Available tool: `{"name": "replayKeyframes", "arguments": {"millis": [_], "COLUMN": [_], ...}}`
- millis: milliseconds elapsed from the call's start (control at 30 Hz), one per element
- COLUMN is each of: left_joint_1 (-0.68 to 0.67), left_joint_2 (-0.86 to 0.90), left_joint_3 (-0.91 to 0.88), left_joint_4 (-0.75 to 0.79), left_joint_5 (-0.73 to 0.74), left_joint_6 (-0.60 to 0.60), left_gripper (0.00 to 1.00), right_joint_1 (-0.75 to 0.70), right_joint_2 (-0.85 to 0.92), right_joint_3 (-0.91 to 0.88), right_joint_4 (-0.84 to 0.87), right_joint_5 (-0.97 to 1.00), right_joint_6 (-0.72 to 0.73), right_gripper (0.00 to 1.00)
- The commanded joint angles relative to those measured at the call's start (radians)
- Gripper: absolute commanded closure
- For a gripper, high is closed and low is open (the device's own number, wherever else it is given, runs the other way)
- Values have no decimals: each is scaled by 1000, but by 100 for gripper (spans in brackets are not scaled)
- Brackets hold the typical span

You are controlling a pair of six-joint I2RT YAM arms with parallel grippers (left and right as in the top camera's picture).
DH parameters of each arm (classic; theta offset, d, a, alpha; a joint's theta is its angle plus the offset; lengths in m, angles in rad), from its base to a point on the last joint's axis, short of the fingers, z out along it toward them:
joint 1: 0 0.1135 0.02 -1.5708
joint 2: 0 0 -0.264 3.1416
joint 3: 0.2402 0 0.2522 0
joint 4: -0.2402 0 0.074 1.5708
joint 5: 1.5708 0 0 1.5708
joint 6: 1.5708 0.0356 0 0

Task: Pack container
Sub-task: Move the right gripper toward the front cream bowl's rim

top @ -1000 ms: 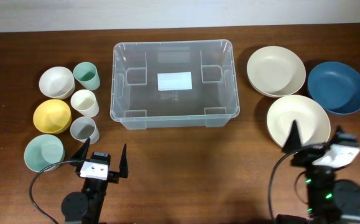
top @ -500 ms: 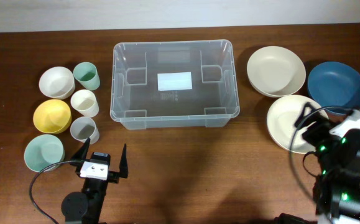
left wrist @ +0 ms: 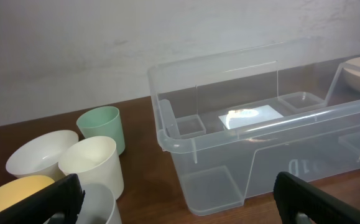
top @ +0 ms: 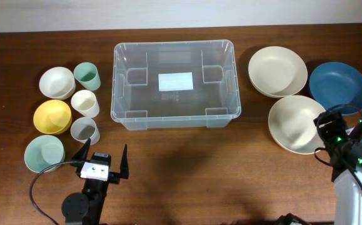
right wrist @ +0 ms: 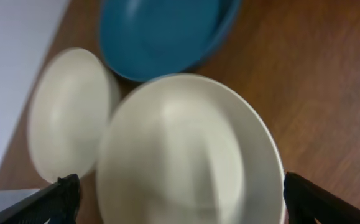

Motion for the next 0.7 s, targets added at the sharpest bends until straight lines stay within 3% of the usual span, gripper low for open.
{"name": "replayKeyframes", "arguments": {"millis": [0,267,667], "left_joint_1": [-4,-4,-4], "left_joint_2": [-9,-9,-9], "left_joint_3": [-2,-2,-2], "left_joint_4": [-7,-7,-7], "left_joint_5": [-7,-7,-7], "left_joint_6": [13,13,13], "left_gripper": [0,0,0], "right_joint_1": [-27,-105,-113], "right_joint_2": [62,177,188], "right_joint_3": [10,10,5], "right_joint_4": [-26,-123,-88], "right_joint_5": [-12,-41,-35], "right_joint_6": [40,50,44], "right_gripper": [1,1,1]}}
